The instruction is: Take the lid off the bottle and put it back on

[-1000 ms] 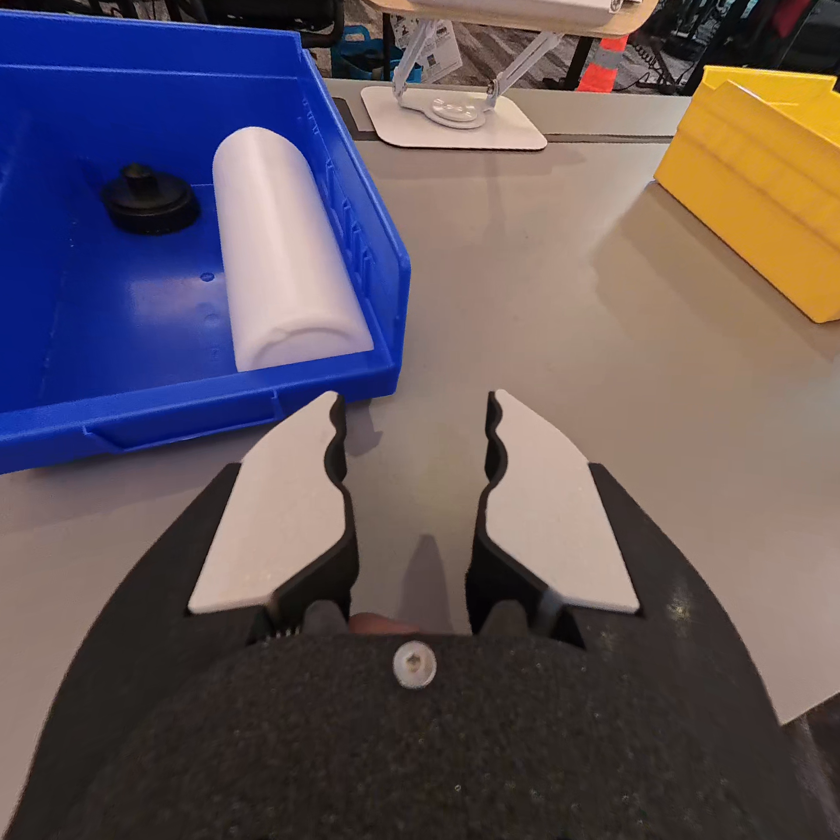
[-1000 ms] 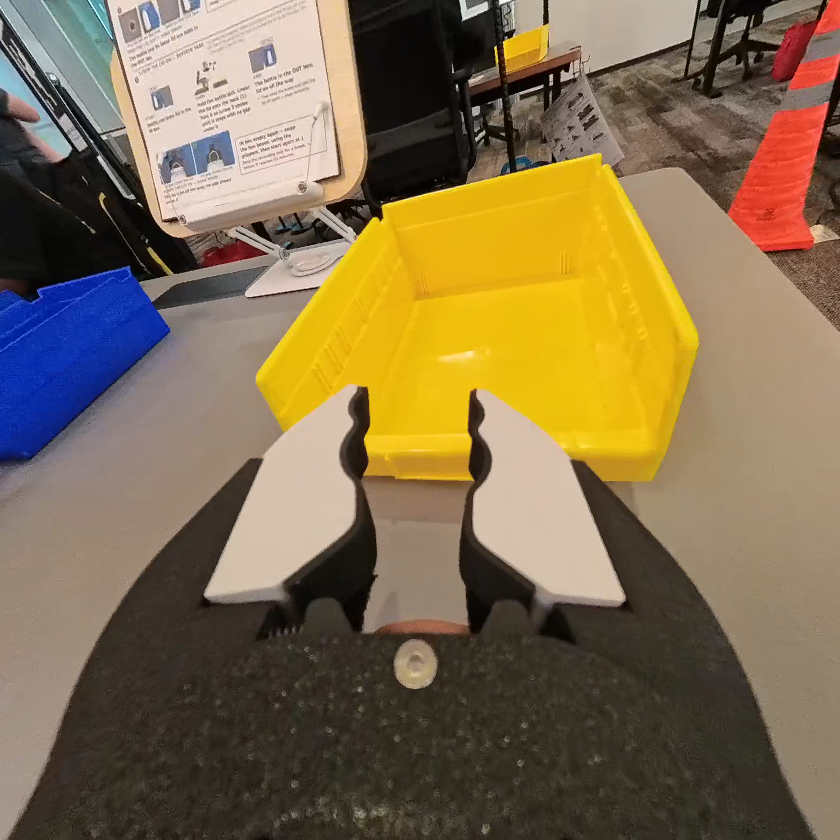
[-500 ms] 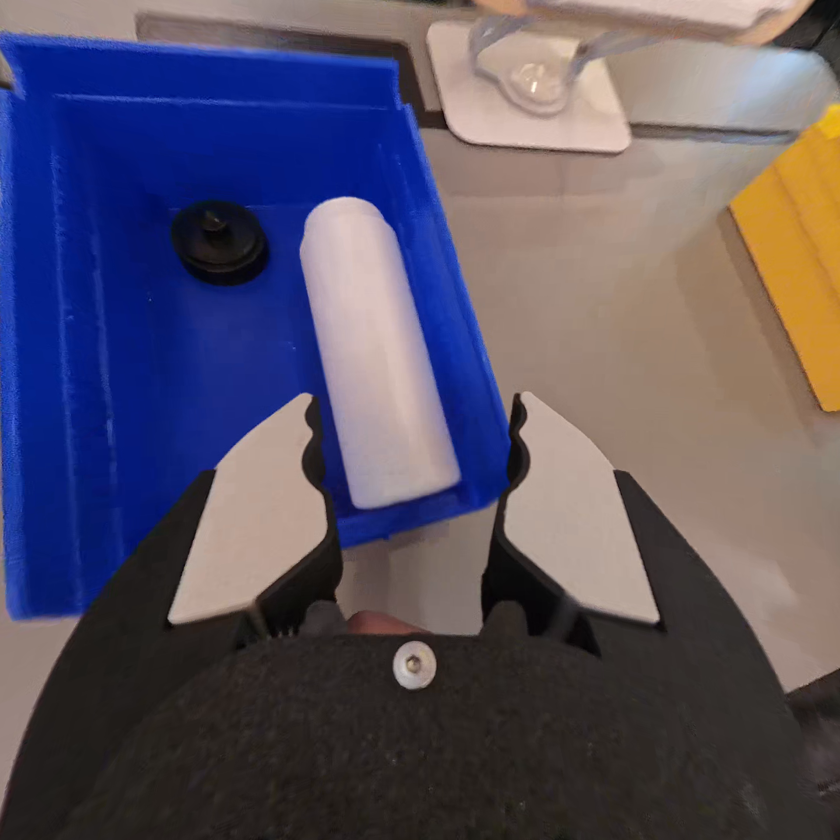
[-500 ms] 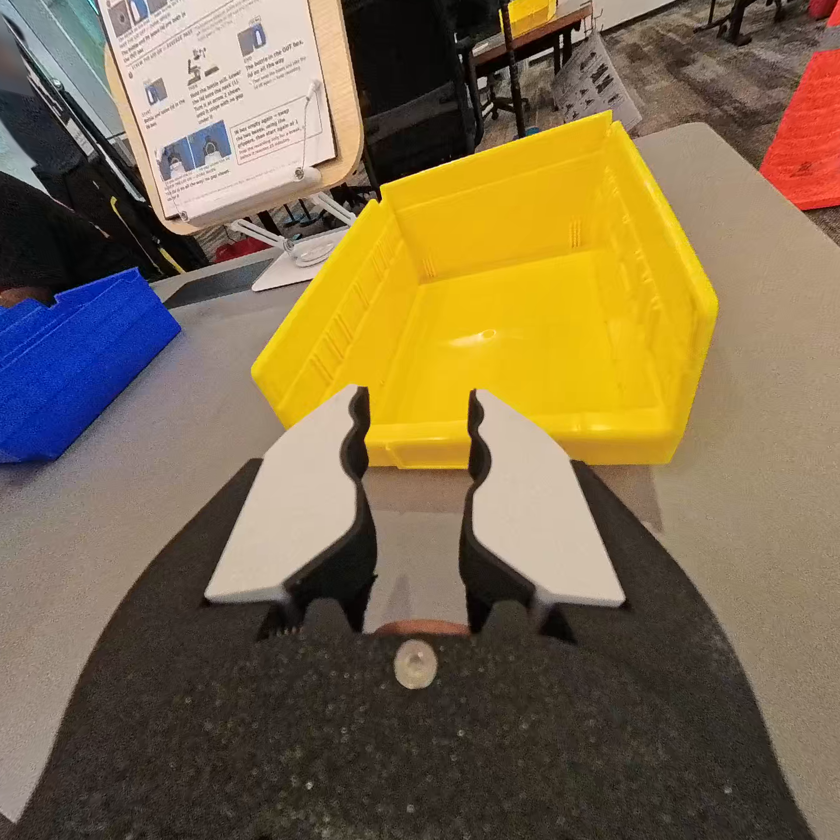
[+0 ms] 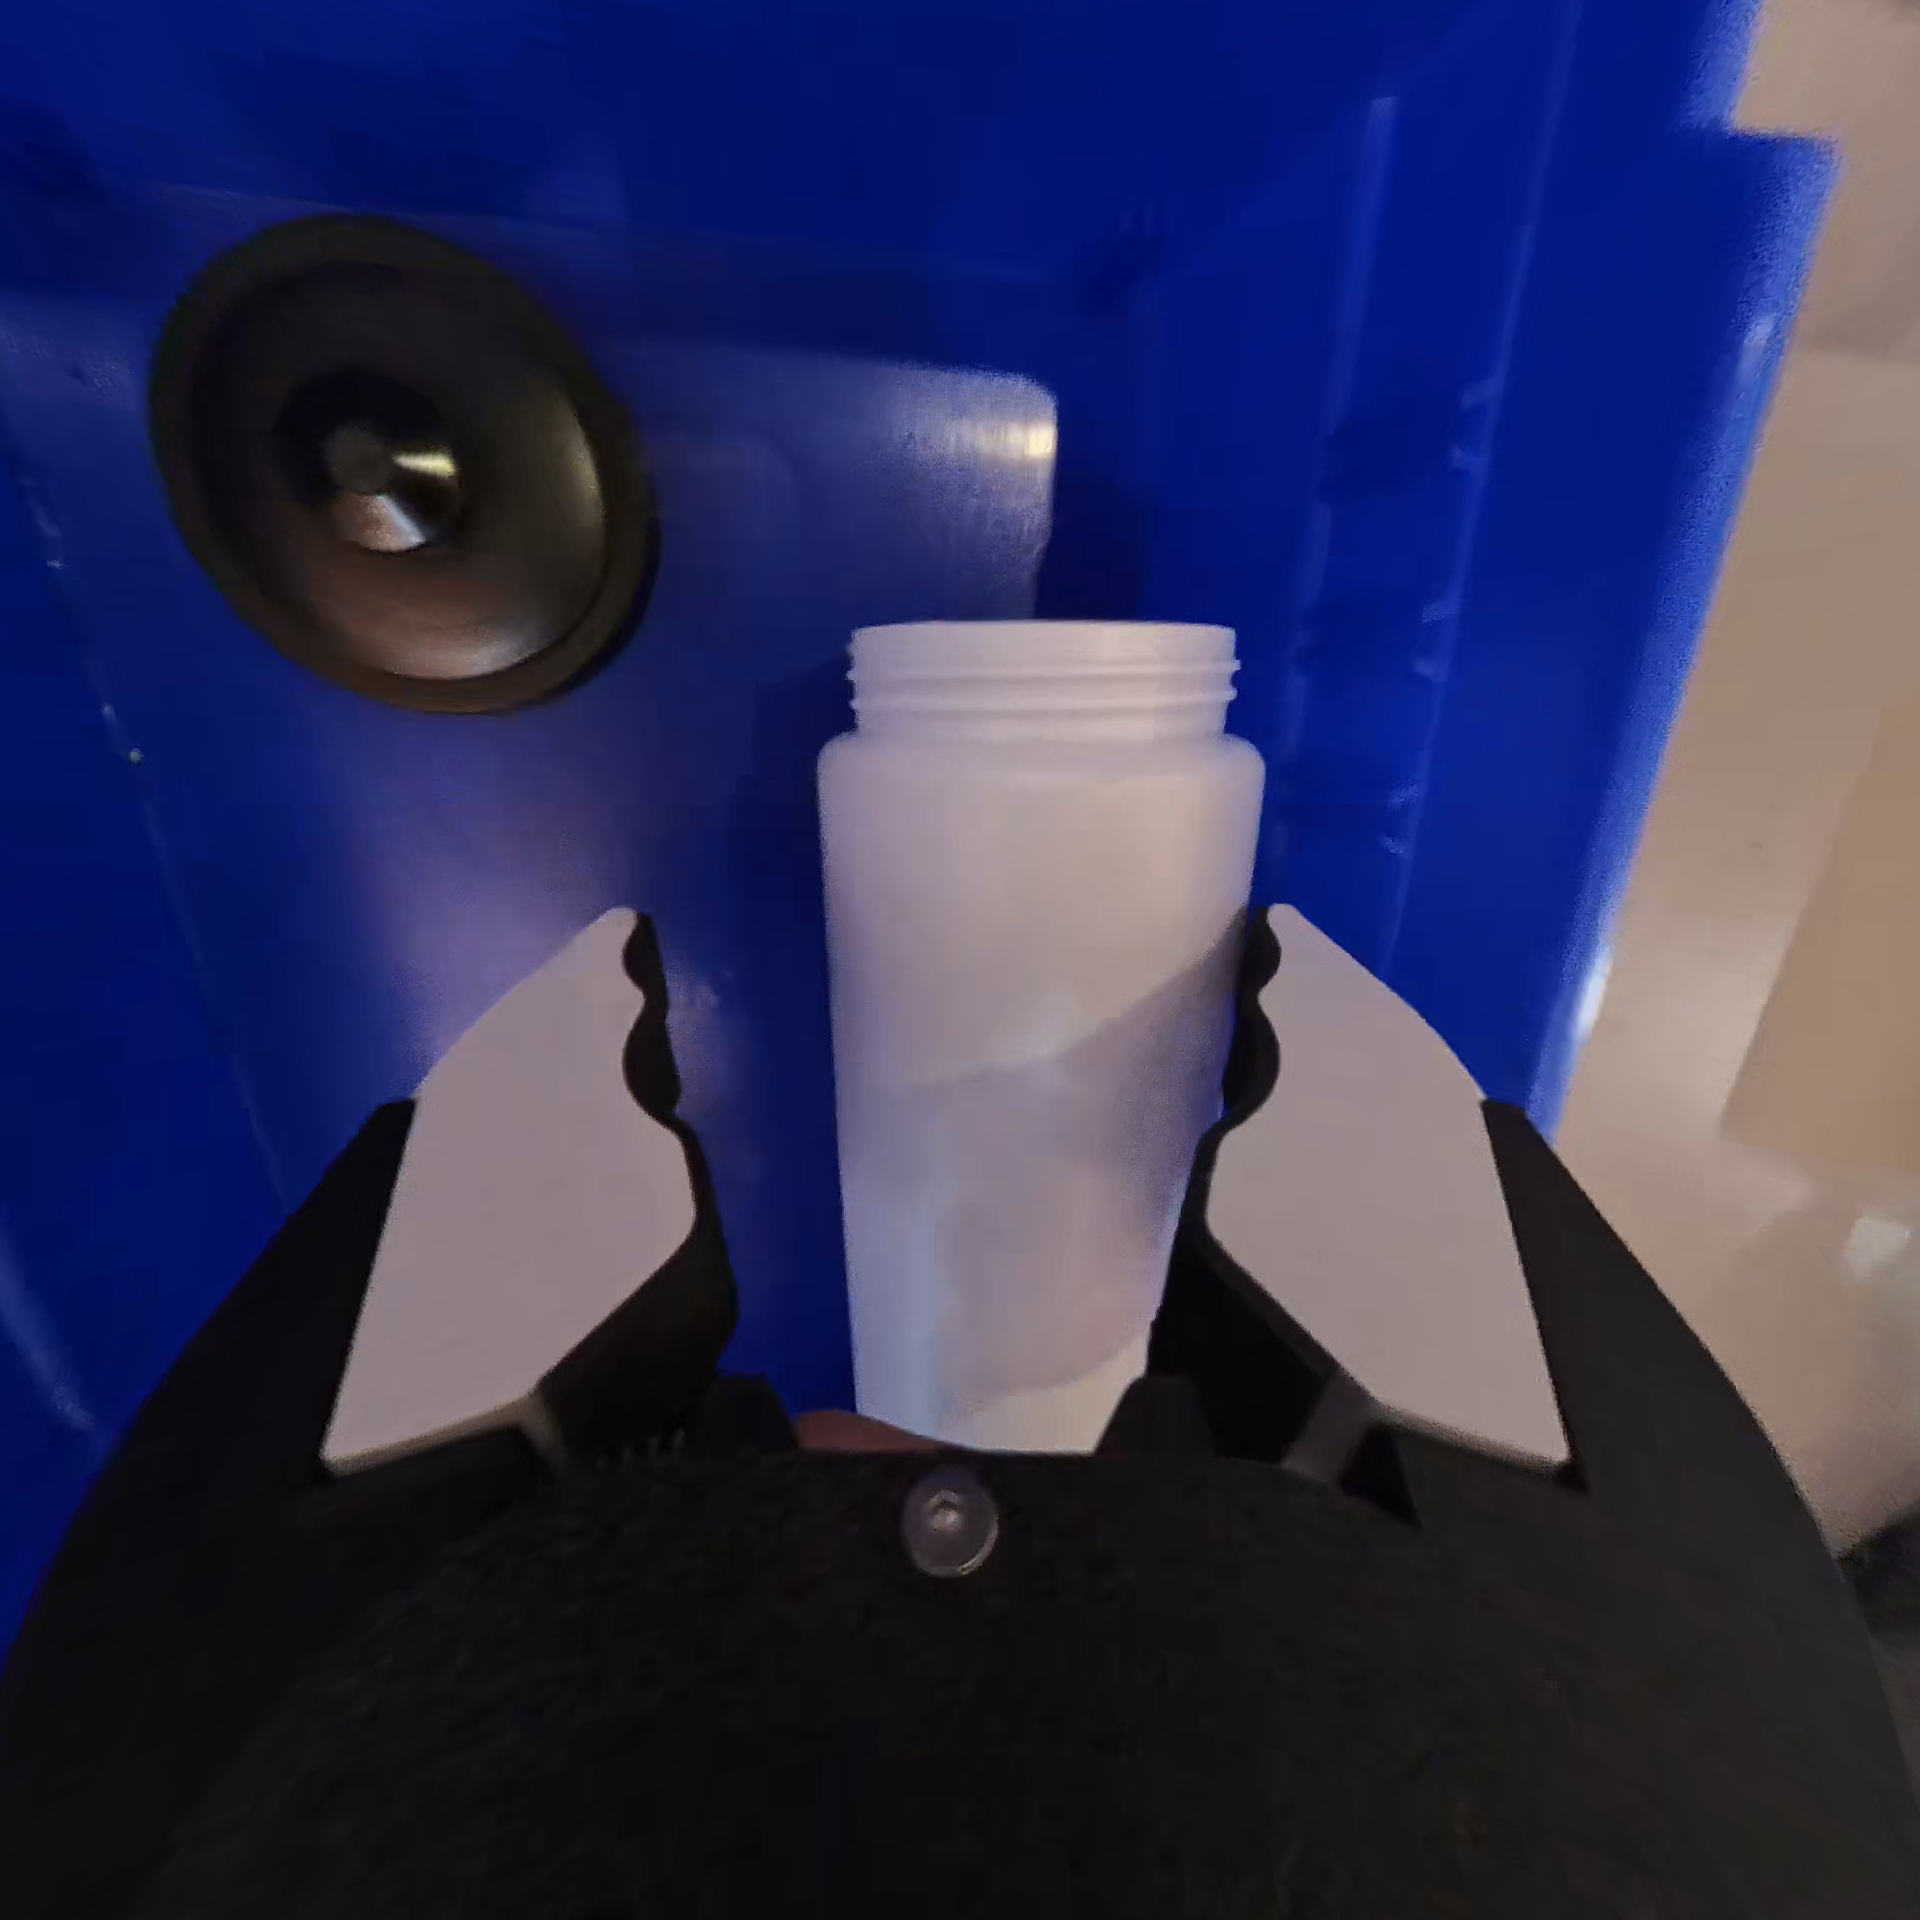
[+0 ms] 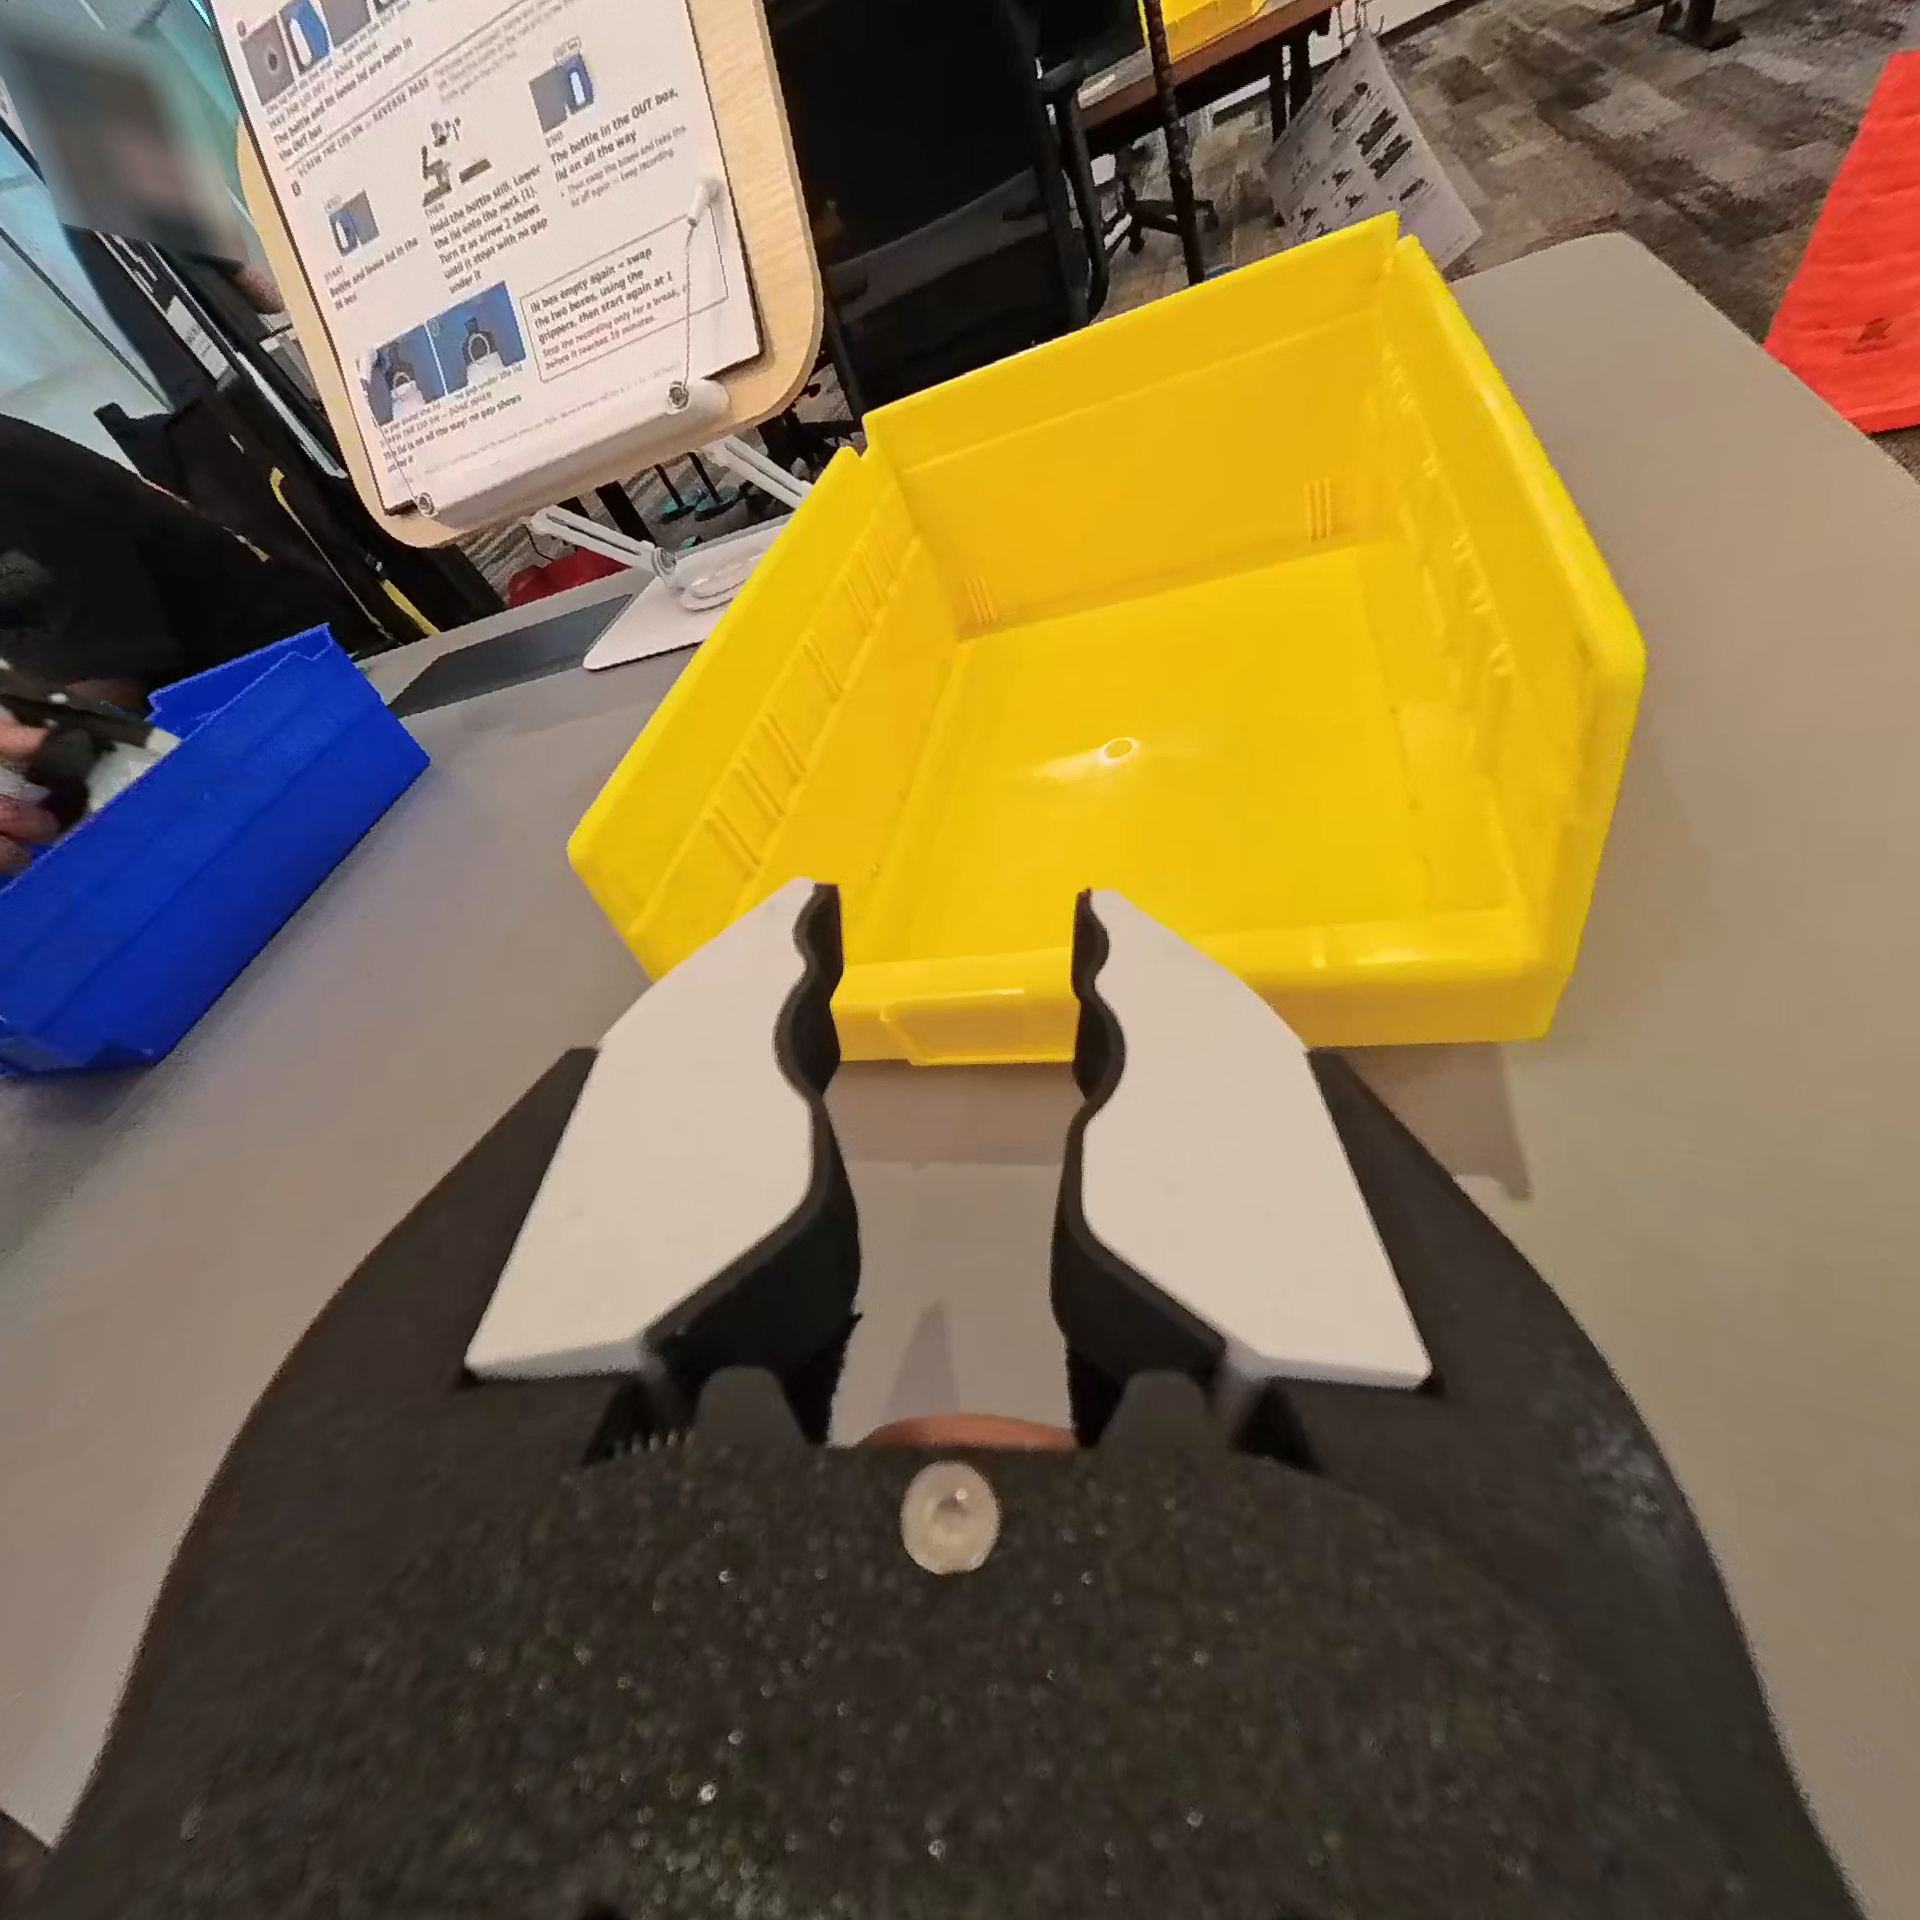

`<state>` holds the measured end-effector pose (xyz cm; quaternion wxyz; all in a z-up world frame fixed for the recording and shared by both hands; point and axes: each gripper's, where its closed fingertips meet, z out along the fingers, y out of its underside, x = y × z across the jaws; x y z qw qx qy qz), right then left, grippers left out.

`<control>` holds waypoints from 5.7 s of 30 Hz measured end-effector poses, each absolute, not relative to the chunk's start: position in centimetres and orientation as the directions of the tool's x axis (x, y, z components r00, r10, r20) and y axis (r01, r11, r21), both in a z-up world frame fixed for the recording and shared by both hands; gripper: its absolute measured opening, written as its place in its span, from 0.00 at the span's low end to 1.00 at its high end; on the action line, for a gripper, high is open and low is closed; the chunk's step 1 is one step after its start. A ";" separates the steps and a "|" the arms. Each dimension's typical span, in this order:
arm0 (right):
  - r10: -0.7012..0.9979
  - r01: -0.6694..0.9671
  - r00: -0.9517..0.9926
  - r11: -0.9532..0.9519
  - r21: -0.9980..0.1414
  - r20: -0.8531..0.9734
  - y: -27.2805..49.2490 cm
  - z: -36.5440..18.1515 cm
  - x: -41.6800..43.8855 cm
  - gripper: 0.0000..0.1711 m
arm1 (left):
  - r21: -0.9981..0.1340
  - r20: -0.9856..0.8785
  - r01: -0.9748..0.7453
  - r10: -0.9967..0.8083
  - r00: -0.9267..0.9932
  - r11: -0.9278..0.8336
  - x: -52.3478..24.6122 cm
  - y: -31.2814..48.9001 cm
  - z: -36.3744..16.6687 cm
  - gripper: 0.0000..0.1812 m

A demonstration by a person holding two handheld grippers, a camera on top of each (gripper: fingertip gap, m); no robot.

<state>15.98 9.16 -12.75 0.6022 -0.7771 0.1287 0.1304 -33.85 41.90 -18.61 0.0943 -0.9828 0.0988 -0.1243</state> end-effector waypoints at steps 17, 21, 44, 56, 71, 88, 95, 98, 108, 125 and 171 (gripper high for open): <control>-0.019 -0.354 0.932 -0.262 -0.898 -0.362 9.4 -13.0 15.1 0.25 | -0.309 0.180 -0.205 -0.269 0.946 -0.929 -37.9 46.0 -15.8 0.53; -0.019 -0.349 0.934 -0.263 -0.900 -0.357 9.5 -13.0 15.0 0.25 | -0.594 0.164 -0.211 -0.374 0.913 -0.776 -37.6 47.8 -8.0 0.52; -0.018 -0.353 0.933 -0.241 -0.904 -0.360 9.1 -12.7 15.3 0.24 | -0.885 -0.199 -0.436 -0.712 0.673 -0.164 -7.4 36.8 -6.8 0.52; 0.011 -0.321 0.942 -0.265 -0.909 -0.336 9.3 -12.7 14.0 0.24 | -0.893 -0.173 -0.407 -0.687 0.706 -0.193 -7.6 36.5 -8.2 0.53; 0.247 -0.083 0.962 -0.128 -0.988 -0.113 9.4 -9.2 8.2 0.32 | -0.938 0.143 -0.167 -0.777 0.614 -0.305 -20.9 15.7 -9.6 0.54; 0.491 0.035 0.871 -0.096 -0.995 -0.017 26.6 -4.2 -7.7 0.51 | -0.886 0.311 -0.054 -0.678 0.666 -0.460 -27.6 10.3 -13.6 0.49; 0.598 0.024 0.799 -0.141 -0.990 -0.066 34.3 -6.0 -9.6 0.58 | -0.884 0.301 -0.068 -0.673 0.676 -0.463 -28.0 10.9 -14.0 0.49; 0.640 0.021 0.766 -0.125 -0.992 -0.064 35.7 -6.0 -10.0 0.57 | -0.878 0.299 -0.087 -0.683 0.667 -0.470 -27.6 11.0 -14.4 0.48; 0.762 -0.024 0.645 -0.063 -0.998 -0.064 36.0 -6.3 -11.2 0.49 | -0.876 0.227 -0.186 -0.720 0.656 -0.446 -26.6 11.5 -15.9 0.42; 0.802 -0.073 0.593 -0.031 -0.997 -0.068 34.9 -6.1 -11.8 0.49 | -0.611 -0.107 -0.503 -0.566 0.818 -0.612 -37.5 34.9 -7.6 0.49; 0.812 -0.071 0.580 -0.029 -0.997 -0.065 34.6 -6.0 -12.4 0.49 | -0.266 0.056 -0.587 -0.621 0.782 -0.764 -22.2 39.2 1.2 0.40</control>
